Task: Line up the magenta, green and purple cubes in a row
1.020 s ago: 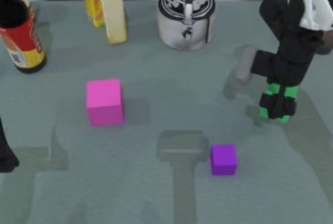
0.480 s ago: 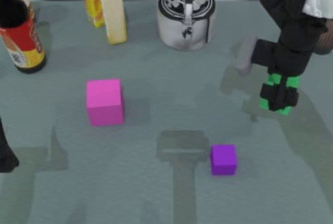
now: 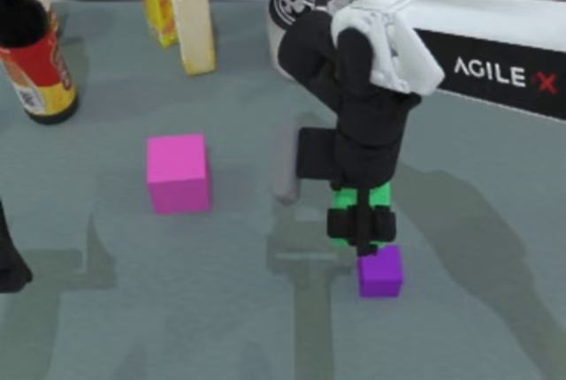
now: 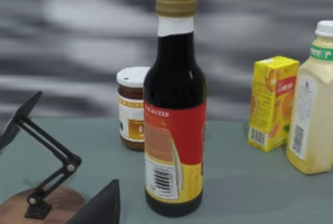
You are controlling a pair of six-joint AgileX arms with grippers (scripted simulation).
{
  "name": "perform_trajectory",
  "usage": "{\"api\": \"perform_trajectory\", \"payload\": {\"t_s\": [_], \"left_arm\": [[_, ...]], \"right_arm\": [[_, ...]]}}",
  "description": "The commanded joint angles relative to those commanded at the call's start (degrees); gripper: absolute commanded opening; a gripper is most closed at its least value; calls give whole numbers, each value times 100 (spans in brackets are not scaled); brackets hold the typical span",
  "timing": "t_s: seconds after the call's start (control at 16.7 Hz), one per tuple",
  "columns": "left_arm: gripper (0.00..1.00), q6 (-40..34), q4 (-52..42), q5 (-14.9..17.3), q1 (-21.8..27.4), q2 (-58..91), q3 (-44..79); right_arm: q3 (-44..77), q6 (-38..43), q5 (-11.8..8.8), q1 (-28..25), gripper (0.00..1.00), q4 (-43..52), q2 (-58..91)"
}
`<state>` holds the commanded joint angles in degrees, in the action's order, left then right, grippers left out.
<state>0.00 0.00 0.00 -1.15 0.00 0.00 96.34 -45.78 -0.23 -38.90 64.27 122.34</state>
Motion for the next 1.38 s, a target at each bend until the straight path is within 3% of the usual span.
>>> {"api": "perform_trajectory", "payload": {"t_s": [0.24, 0.6, 0.96, 1.26, 1.38], "left_arm": [[100, 0, 0, 0, 0, 0, 0], [100, 0, 0, 0, 0, 0, 0], [100, 0, 0, 0, 0, 0, 0], [100, 0, 0, 0, 0, 0, 0], [100, 0, 0, 0, 0, 0, 0]], "right_arm": [[29, 189, 4, -671, 0, 65, -100], [-58, 211, 0, -660, 0, -36, -52], [-811, 213, 8, -684, 0, -1203, 292], [-909, 207, 8, -693, 0, -1327, 349], [-909, 207, 8, -693, 15, -1327, 349]]}}
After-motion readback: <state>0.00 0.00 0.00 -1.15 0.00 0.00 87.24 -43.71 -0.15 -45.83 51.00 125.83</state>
